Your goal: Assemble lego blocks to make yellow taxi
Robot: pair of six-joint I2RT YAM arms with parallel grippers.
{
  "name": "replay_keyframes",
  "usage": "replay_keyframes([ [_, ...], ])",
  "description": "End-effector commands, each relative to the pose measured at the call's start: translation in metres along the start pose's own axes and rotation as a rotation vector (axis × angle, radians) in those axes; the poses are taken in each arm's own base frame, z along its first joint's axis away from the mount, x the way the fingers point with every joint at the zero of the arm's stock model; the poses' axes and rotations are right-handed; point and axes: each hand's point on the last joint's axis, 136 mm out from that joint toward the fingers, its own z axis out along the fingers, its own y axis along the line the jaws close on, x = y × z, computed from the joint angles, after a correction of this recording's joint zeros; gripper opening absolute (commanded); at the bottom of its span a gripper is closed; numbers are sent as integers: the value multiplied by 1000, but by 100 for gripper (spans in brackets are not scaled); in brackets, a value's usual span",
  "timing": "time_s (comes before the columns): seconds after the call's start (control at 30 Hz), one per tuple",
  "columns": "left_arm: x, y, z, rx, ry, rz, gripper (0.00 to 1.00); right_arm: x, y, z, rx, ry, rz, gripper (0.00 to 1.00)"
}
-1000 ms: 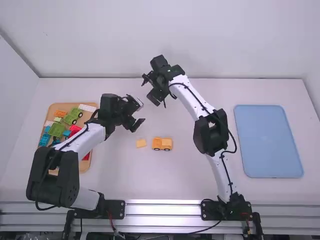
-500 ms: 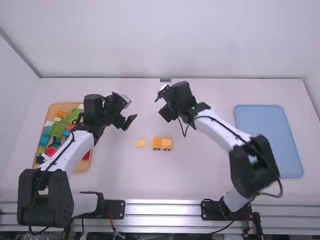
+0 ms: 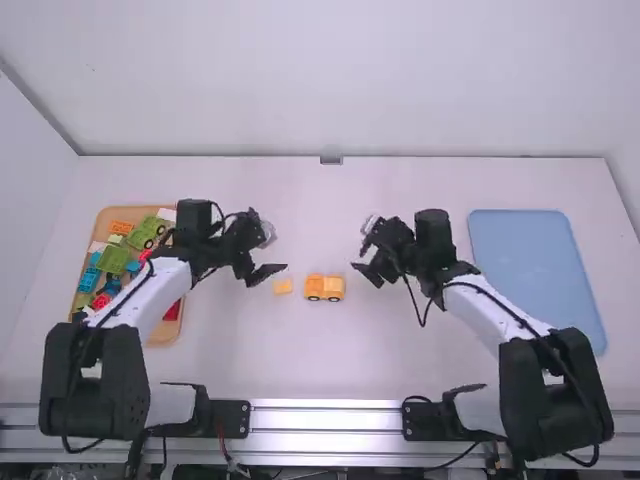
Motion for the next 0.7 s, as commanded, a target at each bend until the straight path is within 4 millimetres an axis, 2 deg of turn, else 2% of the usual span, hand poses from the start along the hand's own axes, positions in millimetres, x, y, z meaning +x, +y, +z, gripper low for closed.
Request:
replay_keyframes([
  [0.0, 8, -30, 13, 161, -98, 85, 99, -18, 28, -8, -205, -193, -117, 98],
  [0.2, 45, -45, 36, 272, -115, 60, 99, -9, 21, -13, -245, -264, -147, 98],
  [0.37, 71, -55, 48, 318, -96, 52, 99, -3, 17, -1, -277, -258, -117, 99],
  [0.67, 99, -39, 35, 218, -84, -51, 99, -7, 16, 23, -329, -254, -121, 98],
])
